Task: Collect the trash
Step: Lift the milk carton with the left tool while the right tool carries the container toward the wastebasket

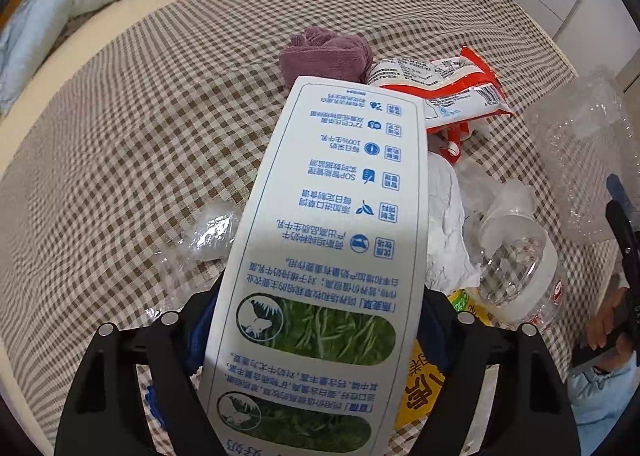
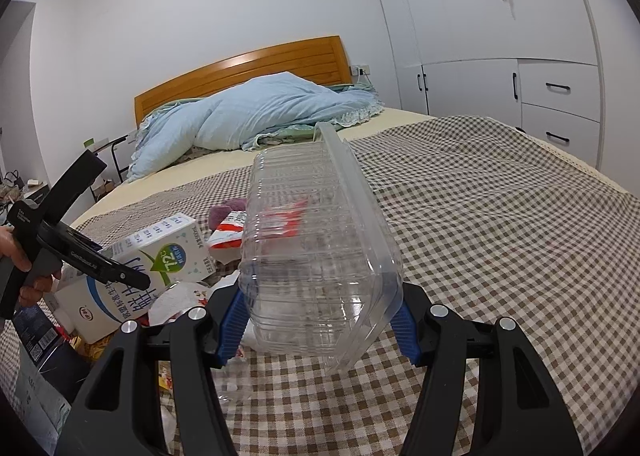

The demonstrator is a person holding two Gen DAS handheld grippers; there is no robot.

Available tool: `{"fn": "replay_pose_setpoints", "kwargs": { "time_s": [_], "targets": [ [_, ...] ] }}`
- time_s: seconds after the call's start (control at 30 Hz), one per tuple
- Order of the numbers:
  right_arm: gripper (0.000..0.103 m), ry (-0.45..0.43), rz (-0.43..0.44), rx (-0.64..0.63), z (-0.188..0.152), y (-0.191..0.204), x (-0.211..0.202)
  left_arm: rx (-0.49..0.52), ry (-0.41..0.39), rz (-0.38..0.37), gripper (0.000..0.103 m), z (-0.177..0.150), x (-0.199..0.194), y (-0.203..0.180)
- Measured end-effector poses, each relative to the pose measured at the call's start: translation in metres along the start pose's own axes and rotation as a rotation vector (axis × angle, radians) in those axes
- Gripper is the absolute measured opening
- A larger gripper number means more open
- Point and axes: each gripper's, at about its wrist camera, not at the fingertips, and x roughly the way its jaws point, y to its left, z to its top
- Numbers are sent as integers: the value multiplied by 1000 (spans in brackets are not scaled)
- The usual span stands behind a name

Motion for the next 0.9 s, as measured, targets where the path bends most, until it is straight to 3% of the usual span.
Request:
{"fn": "replay_pose_setpoints", "kwargs": {
  "time_s": [0.27, 0.7, 0.9],
  "targets": [
    [59, -13, 22, -6, 2, 3, -5, -30, -69, 78, 76, -13, -10, -5],
    [59, -25, 45, -11, 3, 4, -18, -14, -253, 357, 76, -21, -41, -26],
    [59, -35, 55, -11, 4, 4, -26, -6, -328, 453, 76, -22, -59, -40]
  ]
}}
